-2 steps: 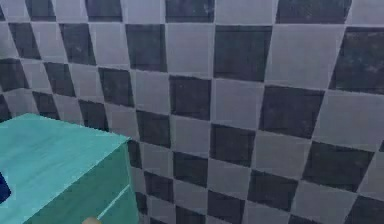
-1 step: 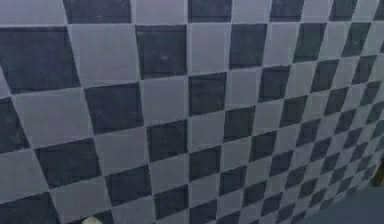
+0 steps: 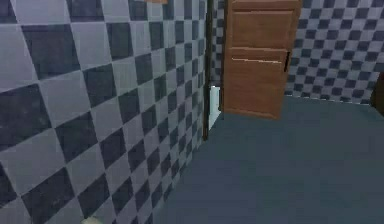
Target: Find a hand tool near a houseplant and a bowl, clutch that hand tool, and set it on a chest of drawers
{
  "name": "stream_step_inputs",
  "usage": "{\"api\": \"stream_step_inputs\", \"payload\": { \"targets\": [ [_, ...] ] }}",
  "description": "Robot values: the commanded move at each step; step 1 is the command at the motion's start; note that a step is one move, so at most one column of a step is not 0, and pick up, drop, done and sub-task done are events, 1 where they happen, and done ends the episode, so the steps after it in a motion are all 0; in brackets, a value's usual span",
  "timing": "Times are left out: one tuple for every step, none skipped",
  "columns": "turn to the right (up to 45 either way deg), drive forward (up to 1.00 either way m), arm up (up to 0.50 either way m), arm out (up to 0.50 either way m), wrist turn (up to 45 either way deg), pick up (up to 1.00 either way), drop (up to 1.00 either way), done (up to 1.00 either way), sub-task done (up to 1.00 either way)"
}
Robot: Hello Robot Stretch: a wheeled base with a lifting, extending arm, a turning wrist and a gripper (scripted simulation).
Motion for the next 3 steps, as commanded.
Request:
{"api": "stream_step_inputs", "payload": {
  "targets": [
    [21.0,0.0,0.0,0.0,0.0,0.0,0.0,0.0,0.0],
    [-45.0,0.0,0.0,0.0,0.0,0.0,0.0,0.0,0.0],
    [-45.0,0.0,0.0,0.0,0.0,0.0,0.0,0.0,0.0]
  ]
}}
